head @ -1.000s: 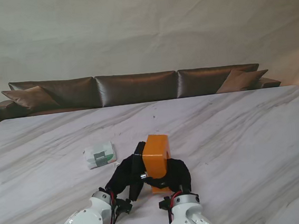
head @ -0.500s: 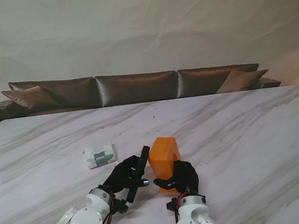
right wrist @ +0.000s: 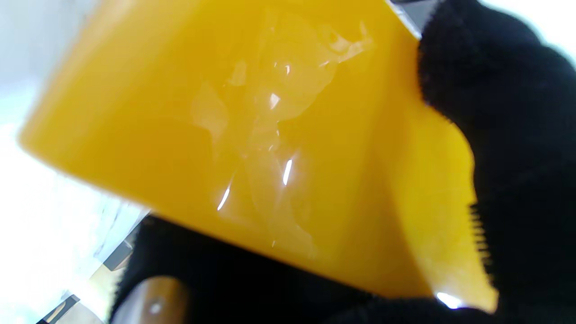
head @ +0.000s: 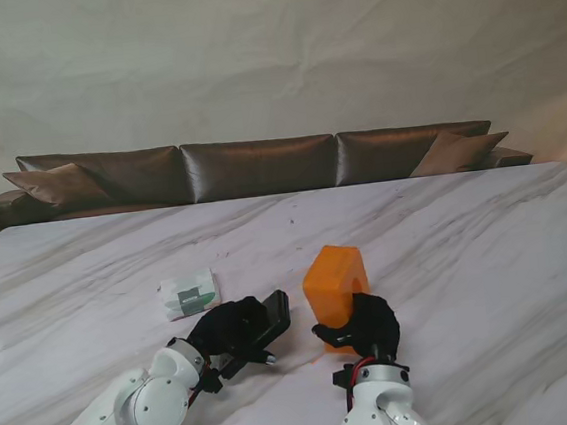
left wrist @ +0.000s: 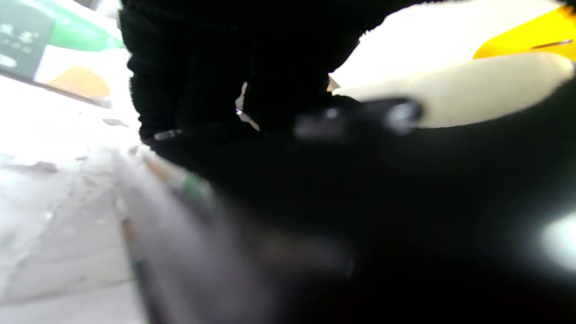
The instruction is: Refill a tissue box and feed the first sheet
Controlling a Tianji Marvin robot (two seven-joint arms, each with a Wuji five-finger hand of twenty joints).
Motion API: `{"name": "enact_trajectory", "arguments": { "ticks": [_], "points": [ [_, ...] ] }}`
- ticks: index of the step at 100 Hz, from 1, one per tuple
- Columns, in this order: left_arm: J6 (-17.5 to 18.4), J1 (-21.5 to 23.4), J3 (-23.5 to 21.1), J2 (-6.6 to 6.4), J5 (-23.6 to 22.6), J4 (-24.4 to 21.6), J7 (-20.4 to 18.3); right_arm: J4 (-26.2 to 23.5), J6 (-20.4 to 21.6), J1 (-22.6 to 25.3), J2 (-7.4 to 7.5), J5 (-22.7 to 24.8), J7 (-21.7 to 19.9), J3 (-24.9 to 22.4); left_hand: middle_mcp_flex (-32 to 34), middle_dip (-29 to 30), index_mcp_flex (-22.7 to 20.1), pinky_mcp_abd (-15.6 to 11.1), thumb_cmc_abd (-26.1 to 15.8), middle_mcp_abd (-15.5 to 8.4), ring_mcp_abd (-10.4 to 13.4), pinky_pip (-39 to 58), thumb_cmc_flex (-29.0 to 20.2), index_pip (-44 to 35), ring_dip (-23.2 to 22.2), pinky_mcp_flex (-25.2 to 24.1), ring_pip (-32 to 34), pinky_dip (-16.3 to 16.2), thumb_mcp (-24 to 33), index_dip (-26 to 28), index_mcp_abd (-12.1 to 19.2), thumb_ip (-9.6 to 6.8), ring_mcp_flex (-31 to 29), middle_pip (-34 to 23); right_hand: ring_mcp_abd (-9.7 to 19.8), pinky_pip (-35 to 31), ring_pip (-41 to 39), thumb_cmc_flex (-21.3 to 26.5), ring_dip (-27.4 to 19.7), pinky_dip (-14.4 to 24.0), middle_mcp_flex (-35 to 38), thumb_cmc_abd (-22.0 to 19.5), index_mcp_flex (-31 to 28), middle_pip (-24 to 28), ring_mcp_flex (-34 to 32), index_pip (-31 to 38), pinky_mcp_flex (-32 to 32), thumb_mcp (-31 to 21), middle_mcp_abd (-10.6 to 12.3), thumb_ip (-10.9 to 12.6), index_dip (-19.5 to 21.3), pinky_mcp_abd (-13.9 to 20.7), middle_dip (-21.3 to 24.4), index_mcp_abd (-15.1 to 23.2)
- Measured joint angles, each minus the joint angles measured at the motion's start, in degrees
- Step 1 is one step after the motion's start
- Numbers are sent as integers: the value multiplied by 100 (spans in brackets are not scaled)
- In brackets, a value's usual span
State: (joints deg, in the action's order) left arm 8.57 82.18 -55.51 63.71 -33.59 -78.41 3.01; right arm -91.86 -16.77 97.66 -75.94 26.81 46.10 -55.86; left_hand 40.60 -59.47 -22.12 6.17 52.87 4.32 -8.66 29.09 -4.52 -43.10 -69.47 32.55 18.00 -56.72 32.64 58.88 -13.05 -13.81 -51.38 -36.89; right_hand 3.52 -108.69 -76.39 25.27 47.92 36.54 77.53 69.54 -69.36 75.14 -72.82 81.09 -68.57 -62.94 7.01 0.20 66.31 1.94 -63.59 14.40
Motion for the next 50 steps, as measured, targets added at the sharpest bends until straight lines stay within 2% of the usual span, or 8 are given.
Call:
{"name": "enact_trajectory", "arguments": {
  "ticks": [9, 13, 15, 29, 32, 36, 43, 50],
  "points": [
    [95, -96, 89, -10, -143, 93, 51, -45, -15, 37, -1, 9, 30, -56, 0, 0, 0, 2, 0, 0, 0, -21, 0, 0, 0, -1, 0, 1, 0, 0, 0, 0, 0, 0, 0, 0, 0, 1, -1, 0, 0, 0, 0, 0, 1, 0, 1, 0, 0, 0, 0, 0, 0, 0],
    [163, -136, 148, -20, -188, 130, 74, -59, -19, 51, -2, 9, 35, -81, 0, 0, 0, 3, 0, 0, 0, 12, 0, -1, 0, -15, 0, 1, 0, 0, 0, 106, 0, 0, 0, 0, 0, 1, -1, 0, 0, 0, 0, 0, 1, -1, 1, 0, 0, 0, 0, 0, 0, 0],
    [195, -160, 185, -28, -234, 149, 88, -65, -20, 56, -2, 8, 37, -91, 0, 0, 0, 3, 0, 0, 0, 82, 0, 0, 0, -45, 0, -2, 0, 0, 0, 231, 0, 0, 0, 0, 0, 1, -1, 0, 0, 0, 0, 0, 1, -1, 1, 0, 0, 0, 0, 0, 0, 0],
    [371, -366, 452, -104, -691, 232, 48, -77, -24, 66, -2, -9, 66, -120, 0, 20, 0, 5, 2, 0, 2, 493, 0, -2, -3, -161, 42, 1, 0, -62, 0, 777, 0, -6, 0, 0, 0, 2, -2, 0, 0, 0, 0, -1, 1, -2, 2, 0, 0, 0, 0, 0, 0, -1],
    [410, -397, 476, -117, -694, 234, -9, -77, -24, 66, -2, -11, 71, -121, 0, 37, 0, 5, 2, 0, 2, 493, 0, -3, -3, -171, 42, 21, 0, -75, 1, 796, 0, -6, 0, 0, 0, 3, -2, 0, 0, 0, 0, -1, 1, -2, 3, 0, 0, 0, 0, 0, 0, -1],
    [451, -430, 495, -132, -693, 233, -86, -77, -24, 66, -2, -15, 78, -121, 0, 44, 0, 5, 4, 0, 3, 507, 0, -3, -13, -196, 47, 26, 0, -84, 2, 919, 0, -8, 0, 0, 0, 3, -3, 0, 0, 0, 0, -1, 1, -2, 3, 0, 0, 0, 0, 0, 0, -1],
    [467, -467, 525, -153, -695, 225, -157, -76, -23, 68, -2, -19, 96, -120, 0, 89, 1, 5, 13, 0, 5, 554, 0, -46, -13, -220, 55, 91, 0, -144, 3, 936, 0, -37, 0, 0, 0, 3, -3, 0, 0, 0, 0, -2, 1, -2, 3, 0, 0, 0, 0, 0, 0, -1],
    [456, -472, 549, -176, -709, 183, -214, -76, -19, 72, -3, -21, 113, -120, 0, 95, 16, 5, 18, 0, 7, 555, 0, -98, -15, -283, 90, 139, 0, -204, 3, 1050, 4, -45, 0, 0, 0, 4, -4, 0, 0, 0, 0, -2, 1, -2, 4, 0, 0, 0, 0, 0, 0, -1]
  ]
}}
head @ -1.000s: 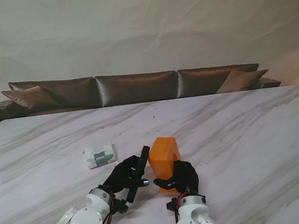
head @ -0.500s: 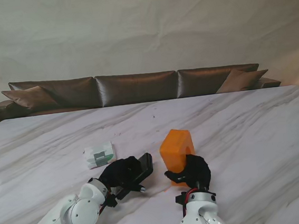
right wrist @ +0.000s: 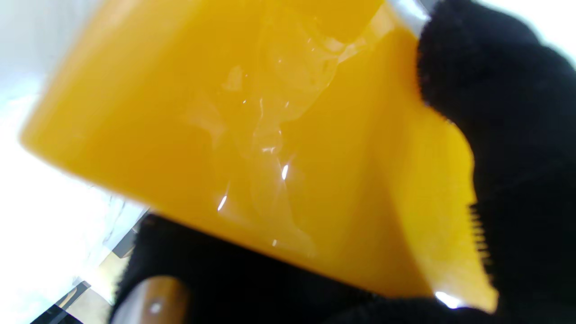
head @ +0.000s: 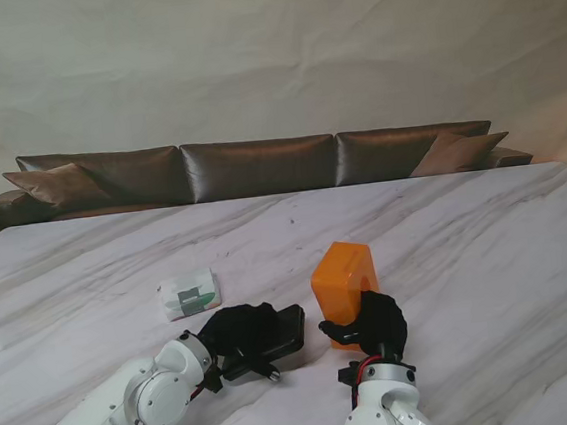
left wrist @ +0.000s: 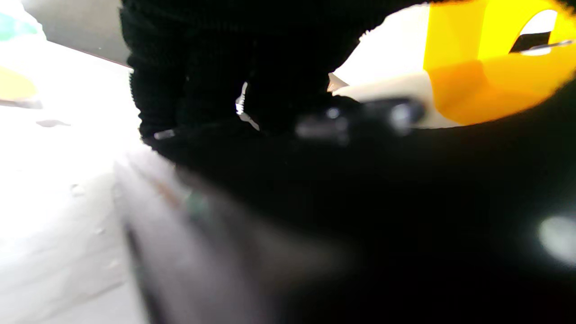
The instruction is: Refill a tissue box and feed the first sheet
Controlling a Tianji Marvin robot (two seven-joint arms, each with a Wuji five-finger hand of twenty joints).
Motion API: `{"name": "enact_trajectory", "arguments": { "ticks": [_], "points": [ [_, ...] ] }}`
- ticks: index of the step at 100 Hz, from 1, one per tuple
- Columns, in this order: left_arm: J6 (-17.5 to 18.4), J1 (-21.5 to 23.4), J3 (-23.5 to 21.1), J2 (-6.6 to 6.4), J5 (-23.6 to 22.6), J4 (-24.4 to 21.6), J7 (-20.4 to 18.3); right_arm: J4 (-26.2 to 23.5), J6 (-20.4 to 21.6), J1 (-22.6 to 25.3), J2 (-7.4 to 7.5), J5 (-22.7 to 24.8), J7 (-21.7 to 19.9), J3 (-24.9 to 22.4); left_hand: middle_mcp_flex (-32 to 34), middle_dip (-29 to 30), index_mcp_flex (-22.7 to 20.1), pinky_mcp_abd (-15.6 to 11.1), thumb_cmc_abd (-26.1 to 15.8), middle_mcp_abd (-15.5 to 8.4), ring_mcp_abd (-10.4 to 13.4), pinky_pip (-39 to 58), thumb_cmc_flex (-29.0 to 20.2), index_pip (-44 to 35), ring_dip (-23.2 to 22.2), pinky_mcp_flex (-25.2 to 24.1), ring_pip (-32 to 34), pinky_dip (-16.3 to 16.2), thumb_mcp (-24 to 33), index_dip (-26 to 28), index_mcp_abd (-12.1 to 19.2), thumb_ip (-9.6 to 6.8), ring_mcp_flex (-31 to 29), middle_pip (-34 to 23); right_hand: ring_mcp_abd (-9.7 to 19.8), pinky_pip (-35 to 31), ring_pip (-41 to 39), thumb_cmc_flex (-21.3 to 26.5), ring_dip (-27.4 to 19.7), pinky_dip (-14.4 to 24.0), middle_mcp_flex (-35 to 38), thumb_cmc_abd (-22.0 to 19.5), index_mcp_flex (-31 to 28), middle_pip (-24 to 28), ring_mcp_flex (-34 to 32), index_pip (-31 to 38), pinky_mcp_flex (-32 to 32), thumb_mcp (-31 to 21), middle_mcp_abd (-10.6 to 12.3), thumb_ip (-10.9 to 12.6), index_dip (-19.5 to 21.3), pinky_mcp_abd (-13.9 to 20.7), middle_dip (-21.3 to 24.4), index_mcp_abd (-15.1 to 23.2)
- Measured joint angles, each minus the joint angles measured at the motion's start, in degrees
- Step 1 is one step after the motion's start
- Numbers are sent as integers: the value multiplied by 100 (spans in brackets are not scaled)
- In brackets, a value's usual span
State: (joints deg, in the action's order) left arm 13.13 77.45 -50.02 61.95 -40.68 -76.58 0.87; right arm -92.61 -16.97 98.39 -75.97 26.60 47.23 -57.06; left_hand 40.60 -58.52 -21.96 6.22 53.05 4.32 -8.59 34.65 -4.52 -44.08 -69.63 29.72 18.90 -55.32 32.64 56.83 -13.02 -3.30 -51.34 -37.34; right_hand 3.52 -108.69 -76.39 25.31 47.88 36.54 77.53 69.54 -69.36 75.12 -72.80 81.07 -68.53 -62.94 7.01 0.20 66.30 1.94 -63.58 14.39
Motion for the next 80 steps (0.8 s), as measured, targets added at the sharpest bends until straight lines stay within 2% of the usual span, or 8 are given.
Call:
{"name": "enact_trajectory", "arguments": {
  "ticks": [6, 32, 39, 49, 66, 80],
  "points": [
    [-41, 0, 44, -20, -7, -51, -41, 0, 6, 7, -1, -4, 4, 0, 0, 19, 45, -7, 45, 0, 1, 91, 0, -133, 35, -71, 193, 1, 0, -36, 8, 8, 53, -100, 0, 0, 0, 0, 0, 0, 0, 0, 0, 0, 0, 0, 0, 0, 0, 0, 0, 0, 1, 0],
    [-301, 28, 213, -43, -16, -287, -171, -19, 34, 56, -1, -14, 4, -20, -6, 81, 128, -12, 52, 0, 5, 209, 4, -295, 63, -137, 318, 10, 1, -219, 9, 94, 107, -177, -1, 0, 0, 1, -1, 0, 0, 0, 0, -3, 1, -1, 0, 0, 0, 0, 0, 0, 1, 0],
    [-380, 76, 226, -44, -32, -372, -199, -29, 57, 71, -1, -14, 4, -36, -16, 134, 140, -15, 97, -1, 7, 307, 4, -331, 87, -203, 421, 36, 1, -235, 21, 290, 157, -236, -1, 0, 0, 1, -1, 0, 0, 0, 0, -3, 1, -2, 0, -1, 0, 0, 4, 0, 1, 0],
    [-491, 125, 272, -58, -40, -520, -346, -30, 88, 81, 0, -32, 3, -55, -230, 242, 383, -45, 123, -16, 34, 667, 4, -584, 165, -410, 814, 38, 3, -309, 64, 430, 349, -666, -1, 0, 0, 1, -2, 0, 0, 0, 0, -3, 1, -2, 1, -16, 0, 0, 4, 0, 1, 0],
    [-521, 176, 329, -73, -45, -626, -439, -38, 121, 109, 5, -45, -6, -79, -567, 485, 689, -203, 106, -305, 187, 1008, 4, -659, 114, -666, 1223, -13, 3, -411, 310, 432, 686, -1032, -1, 0, 0, 1, -2, -1, 0, 0, 0, -4, 2, -3, 2, -19, 0, 0, 4, 0, 1, 0],
    [-596, 280, 325, -111, -112, -810, -589, -87, 118, 164, 7, 14, 10, -131, -801, 619, 874, -398, 106, -589, 320, 1079, -1, -674, 109, -882, 1500, -104, 3, -525, 634, 436, 924, -1172, -1, 0, 0, 2, -2, -3, -1, 0, 0, -5, 3, -3, 4, -20, 0, 0, 6, 0, 1, 0]
  ]
}}
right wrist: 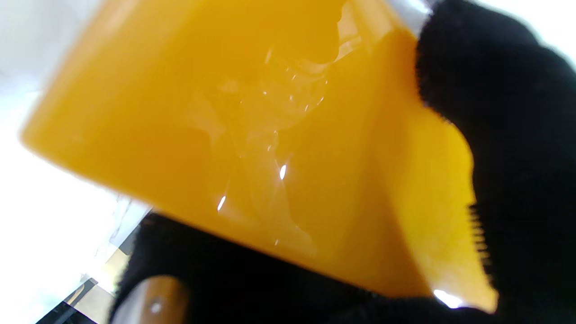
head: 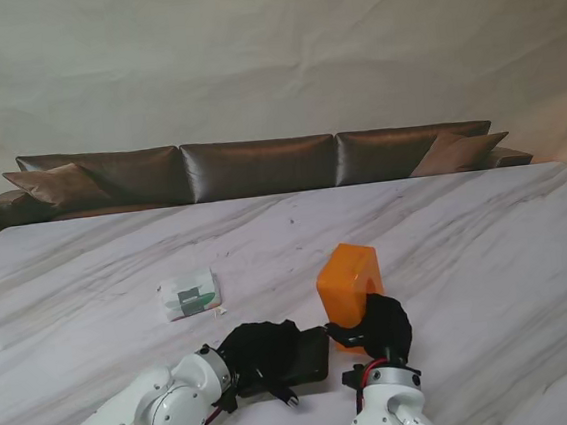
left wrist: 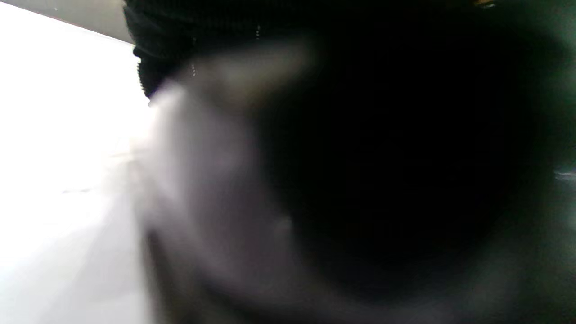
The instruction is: Refill a tissue box and feed the first sheet
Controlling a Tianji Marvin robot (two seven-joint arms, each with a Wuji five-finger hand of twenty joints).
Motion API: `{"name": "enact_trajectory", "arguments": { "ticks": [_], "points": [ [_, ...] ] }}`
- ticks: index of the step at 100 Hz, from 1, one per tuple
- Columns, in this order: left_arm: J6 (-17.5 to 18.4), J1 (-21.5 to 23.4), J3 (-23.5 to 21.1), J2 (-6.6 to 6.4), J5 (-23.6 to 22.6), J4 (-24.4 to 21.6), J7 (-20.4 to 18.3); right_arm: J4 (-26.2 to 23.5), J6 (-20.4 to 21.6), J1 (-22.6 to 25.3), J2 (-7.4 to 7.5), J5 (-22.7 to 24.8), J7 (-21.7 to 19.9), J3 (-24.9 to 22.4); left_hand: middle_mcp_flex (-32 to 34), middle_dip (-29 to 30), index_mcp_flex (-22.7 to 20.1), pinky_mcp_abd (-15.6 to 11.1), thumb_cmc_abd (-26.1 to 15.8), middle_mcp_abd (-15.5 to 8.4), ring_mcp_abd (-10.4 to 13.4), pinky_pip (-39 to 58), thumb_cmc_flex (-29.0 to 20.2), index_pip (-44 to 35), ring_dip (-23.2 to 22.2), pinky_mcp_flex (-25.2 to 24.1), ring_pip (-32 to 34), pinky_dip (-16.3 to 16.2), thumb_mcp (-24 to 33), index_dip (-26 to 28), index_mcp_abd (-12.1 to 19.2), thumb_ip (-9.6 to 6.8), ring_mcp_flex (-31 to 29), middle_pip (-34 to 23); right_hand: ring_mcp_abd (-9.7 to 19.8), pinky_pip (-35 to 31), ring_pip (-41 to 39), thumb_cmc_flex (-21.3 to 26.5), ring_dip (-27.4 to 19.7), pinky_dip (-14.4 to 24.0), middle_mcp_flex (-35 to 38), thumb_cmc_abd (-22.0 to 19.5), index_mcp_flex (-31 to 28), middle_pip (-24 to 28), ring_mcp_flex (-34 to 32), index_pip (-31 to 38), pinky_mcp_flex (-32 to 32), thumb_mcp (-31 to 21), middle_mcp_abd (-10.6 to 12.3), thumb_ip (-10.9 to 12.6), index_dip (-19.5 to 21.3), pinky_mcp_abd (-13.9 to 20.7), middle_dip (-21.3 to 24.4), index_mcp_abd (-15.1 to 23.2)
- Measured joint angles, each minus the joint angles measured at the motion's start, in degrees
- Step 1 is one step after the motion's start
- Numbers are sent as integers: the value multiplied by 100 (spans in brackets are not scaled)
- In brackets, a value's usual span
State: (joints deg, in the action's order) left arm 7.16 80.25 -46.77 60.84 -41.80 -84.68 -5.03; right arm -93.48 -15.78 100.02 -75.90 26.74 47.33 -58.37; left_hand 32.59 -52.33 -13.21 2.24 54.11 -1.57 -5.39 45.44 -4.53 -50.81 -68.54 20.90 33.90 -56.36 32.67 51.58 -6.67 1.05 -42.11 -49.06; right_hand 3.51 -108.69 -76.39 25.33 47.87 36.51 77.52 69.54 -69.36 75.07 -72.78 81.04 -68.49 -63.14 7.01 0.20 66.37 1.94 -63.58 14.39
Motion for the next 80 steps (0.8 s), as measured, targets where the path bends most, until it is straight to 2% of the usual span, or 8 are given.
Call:
{"name": "enact_trajectory", "arguments": {
  "ticks": [31, 47, 49, 57, 65, 69, 70, 80],
  "points": [
    [-231, 199, -31, -62, -102, -349, -319, -235, -129, 76, 85, 267, -95, -138, -452, 311, 333, 6, -1, -232, 29, 455, -299, 170, 138, -487, 725, -61, 7, -479, 207, 329, 709, -46, 0, 0, 0, 1, -1, -6, 0, 0, 0, -1, 1, -1, 2, -2, 0, 0, 24, 0, 1, 0],
    [-384, 251, -49, -94, -57, -548, -564, -283, -129, 70, 136, 326, -230, -183, -595, 803, 408, 768, -2, -280, -5, 739, -486, 422, 597, -791, 686, 528, 7, -749, 211, 349, 935, 308, 0, 0, 0, 1, -2, -8, 0, 0, 0, -2, 1, -1, 2, -2, 0, 0, 34, 0, 1, 0],
    [-401, 252, -45, -99, -51, -565, -577, -286, -129, 69, 140, 333, -237, -187, -654, 895, 428, 884, -11, -298, -7, 738, -518, 483, 660, -869, 660, 640, 7, -808, 211, 416, 1006, 386, 0, 0, 0, 1, -2, -8, 0, 0, 0, -2, 1, -1, 2, -2, 0, 0, 34, 0, 1, 0],
    [-434, 287, -72, -114, -45, -669, -669, -289, -129, 68, 151, 355, -244, -206, -920, 1498, 488, 1285, -160, -325, -30, 655, -700, 968, 1313, -1190, 439, 1127, 17, -1221, 213, 474, 1330, 943, 0, 0, 0, 1, -2, -11, 0, 0, 0, -2, 1, -1, 3, -2, 0, 0, 35, 0, 1, 0],
    [-430, 348, -147, -124, -35, -783, -798, -289, -122, 67, 157, 359, -244, -227, -1292, 2203, 635, 1534, -264, -340, -35, 655, -879, 1583, 2356, -1459, -139, 1487, 258, -1639, 213, 480, 1797, 1517, 0, 0, 0, 2, -3, -14, 0, 0, 0, -3, 1, -1, 3, -3, 0, 0, 37, 0, 1, 0],
    [-425, 363, -155, -129, -34, -802, -807, -289, -116, 67, 158, 359, -244, -236, -1300, 2212, 640, 1537, -266, -340, -36, 655, -879, 1588, 2371, -1463, -153, 1490, 259, -1643, 213, 480, 1808, 1520, 0, 0, 0, 2, -3, -14, 0, 0, 0, -3, 1, -1, 3, -2, 0, 0, 37, 0, 1, 0],
    [-425, 366, -155, -130, -35, -803, -808, -289, -115, 67, 159, 359, -244, -238, -1545, 2574, 686, 1611, -370, -350, -162, 654, -931, 1887, 3129, -1638, -899, 1725, 330, -1961, 213, 548, 2208, 1777, 0, 0, 0, 2, -3, -15, 0, 0, 0, -3, 2, -2, 4, -3, 0, 0, 37, 0, 1, 0],
    [-439, 388, -124, -149, -91, -800, -803, -283, -94, 64, 162, 352, -244, -256, -1675, 3166, 673, 1751, -609, -350, -507, 653, -1053, 2240, 3897, -1929, -1467, 2113, 631, -2435, 213, 552, 2747, 2327, 0, 0, 0, 2, -4, -20, 0, 0, 0, -3, 3, -2, 4, -4, 0, 0, 47, 0, 1, 0]
  ]
}}
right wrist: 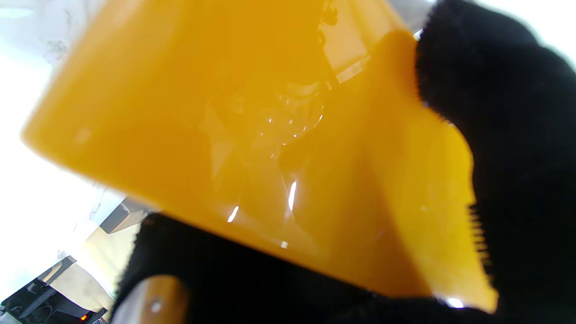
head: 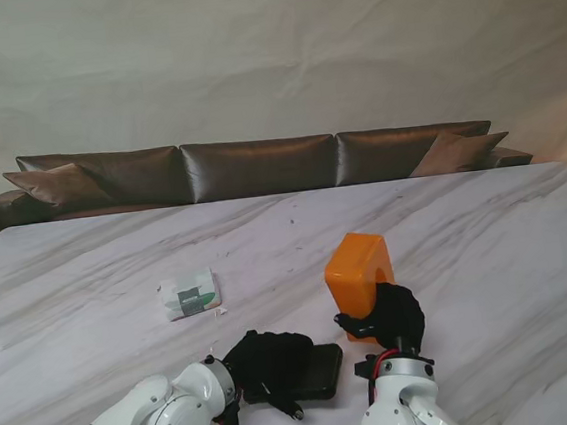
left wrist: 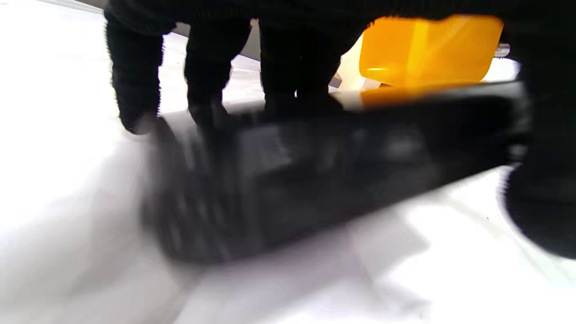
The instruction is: Refill a tissue box and feed the first sheet
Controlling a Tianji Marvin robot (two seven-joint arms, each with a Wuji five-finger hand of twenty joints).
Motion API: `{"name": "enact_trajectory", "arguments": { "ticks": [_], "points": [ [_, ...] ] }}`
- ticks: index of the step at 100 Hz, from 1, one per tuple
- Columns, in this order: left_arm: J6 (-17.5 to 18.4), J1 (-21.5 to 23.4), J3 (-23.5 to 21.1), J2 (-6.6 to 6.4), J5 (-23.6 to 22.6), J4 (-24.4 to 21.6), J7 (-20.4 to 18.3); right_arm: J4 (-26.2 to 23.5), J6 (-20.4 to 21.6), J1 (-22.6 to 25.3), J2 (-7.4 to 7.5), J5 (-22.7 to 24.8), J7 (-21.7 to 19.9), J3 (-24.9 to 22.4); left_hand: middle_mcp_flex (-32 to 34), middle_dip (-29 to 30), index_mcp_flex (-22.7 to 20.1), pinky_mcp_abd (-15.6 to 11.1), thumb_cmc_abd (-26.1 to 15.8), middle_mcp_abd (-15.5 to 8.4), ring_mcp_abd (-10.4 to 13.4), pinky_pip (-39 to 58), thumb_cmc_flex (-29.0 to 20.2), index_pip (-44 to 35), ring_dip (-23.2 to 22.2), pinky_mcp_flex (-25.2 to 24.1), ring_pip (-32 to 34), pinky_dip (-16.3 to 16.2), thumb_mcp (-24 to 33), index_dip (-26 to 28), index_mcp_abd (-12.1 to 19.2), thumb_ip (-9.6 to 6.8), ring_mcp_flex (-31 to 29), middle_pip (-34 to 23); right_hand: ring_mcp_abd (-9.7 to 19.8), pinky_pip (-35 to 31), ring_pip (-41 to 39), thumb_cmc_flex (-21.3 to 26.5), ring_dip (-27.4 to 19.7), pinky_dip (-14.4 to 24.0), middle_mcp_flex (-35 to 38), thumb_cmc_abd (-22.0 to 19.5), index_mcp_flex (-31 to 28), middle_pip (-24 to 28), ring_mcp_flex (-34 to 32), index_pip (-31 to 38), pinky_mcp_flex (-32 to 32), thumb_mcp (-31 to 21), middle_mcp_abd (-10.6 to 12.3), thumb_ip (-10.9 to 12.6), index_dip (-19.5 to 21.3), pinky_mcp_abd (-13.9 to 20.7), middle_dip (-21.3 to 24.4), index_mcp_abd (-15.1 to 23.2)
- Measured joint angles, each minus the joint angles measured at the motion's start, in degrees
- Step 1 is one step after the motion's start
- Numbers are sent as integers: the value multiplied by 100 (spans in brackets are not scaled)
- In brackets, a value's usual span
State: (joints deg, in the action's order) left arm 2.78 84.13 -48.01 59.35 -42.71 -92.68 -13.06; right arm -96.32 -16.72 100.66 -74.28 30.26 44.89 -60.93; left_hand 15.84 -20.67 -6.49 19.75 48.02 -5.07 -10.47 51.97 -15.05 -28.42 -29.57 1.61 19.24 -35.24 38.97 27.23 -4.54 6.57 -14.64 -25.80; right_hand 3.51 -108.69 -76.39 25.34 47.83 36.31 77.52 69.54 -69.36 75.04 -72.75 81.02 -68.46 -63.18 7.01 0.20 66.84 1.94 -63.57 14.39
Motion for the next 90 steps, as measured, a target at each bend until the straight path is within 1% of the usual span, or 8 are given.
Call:
{"name": "enact_trajectory", "arguments": {
  "ticks": [17, 30, 45, 57, 62, 79, 85, 90],
  "points": [
    [-32, -7, 63, -8, -62, 40, 26, 13, 60, 2, 1, -13, 12, -23, -168, 601, -64, 35, -189, 215, -196, 772, -138, 678, 619, -525, -411, 380, 271, -382, 62, 79, 756, 1170, 0, 0, 0, 1, -2, -55, 0, 0, 0, -1, 0, -1, 1, -3, 0, 0, 2, 0, 0, 0],
    [-99, -44, 113, -23, -23, 17, -57, 13, 74, 10, 5, -13, 9, -44, -643, 570, -140, 91, -342, 268, -277, 1210, -133, 1781, 1256, -781, -1458, 1002, 425, -490, 156, 132, 1104, 2191, 0, 0, 0, 1, -3, -58, -1, 0, 0, -1, 1, -1, 1, -4, 0, 0, 14, 0, 0, 0],
    [-134, -58, 123, -28, 100, -25, -132, 13, 74, 15, 15, -9, -6, -54, -699, 1406, -133, 341, -343, 421, -367, 1398, 130, 2526, 2477, -809, -1971, 1884, 662, -87, 210, 218, 1237, 2524, 0, 0, 0, 1, -3, -59, -1, 0, 0, -3, 1, -1, 2, -4, 0, 0, 23, 0, 0, 0],
    [-213, -68, 128, -31, 179, -84, -247, 13, 74, 15, 18, -10, -16, -54, -768, 1796, -133, 415, -343, 504, -490, 1364, 463, 2660, 2758, -830, -1996, 2360, 940, -86, 210, 435, 1237, 2600, 0, 0, 0, 1, -4, -60, -1, 0, 0, -3, 2, -2, 2, -6, 0, 0, 24, 0, 0, 0],
    [-243, -66, 124, -31, 211, -106, -276, 13, 75, 13, 18, -12, -21, -54, -768, 1860, -133, 425, -343, 505, -507, 1289, 575, 2662, 2760, -830, -1997, 2400, 1078, -118, 210, 489, 1237, 2600, 0, 0, 0, 1, -4, -60, -1, 0, 0, -3, 2, -2, 2, -6, 0, 0, 24, 0, 0, 0],
    [-286, 51, 12, -22, 202, -157, -221, 21, 109, -26, 15, -222, -43, -34, -768, 1908, -133, 443, -428, 505, -511, 1260, 631, 2721, 2761, -716, -1998, 2414, 1081, -253, 210, 491, 1237, 2601, 0, 0, 0, 1, -5, -60, -1, 0, 0, -4, 2, -4, 2, -6, 0, 0, 24, 0, 0, 0],
    [-300, 140, -78, 1, 219, -164, -59, 36, 125, -59, 7, -313, -56, -12, -768, 1908, -133, 494, -529, 505, -511, 1257, 627, 2721, 2755, -712, -1998, 2414, 1078, -303, 210, 491, 1237, 2601, 0, 0, 0, 1, -6, -60, -1, 0, 0, -4, 2, -6, 2, -7, 0, 0, 25, 0, 0, 0],
    [-299, 239, -170, 34, 236, -162, 247, 56, 162, -91, -3, -386, -64, 9, -768, 1766, -133, 495, -573, 505, -511, 1257, 620, 2721, 2580, -682, -1985, 2215, 1011, -305, 210, 491, 1237, 2601, 0, 0, 0, 1, -6, -60, -1, -10, 0, -5, 3, -7, 3, -7, 0, 0, 26, 0, 0, 0]
  ]
}}
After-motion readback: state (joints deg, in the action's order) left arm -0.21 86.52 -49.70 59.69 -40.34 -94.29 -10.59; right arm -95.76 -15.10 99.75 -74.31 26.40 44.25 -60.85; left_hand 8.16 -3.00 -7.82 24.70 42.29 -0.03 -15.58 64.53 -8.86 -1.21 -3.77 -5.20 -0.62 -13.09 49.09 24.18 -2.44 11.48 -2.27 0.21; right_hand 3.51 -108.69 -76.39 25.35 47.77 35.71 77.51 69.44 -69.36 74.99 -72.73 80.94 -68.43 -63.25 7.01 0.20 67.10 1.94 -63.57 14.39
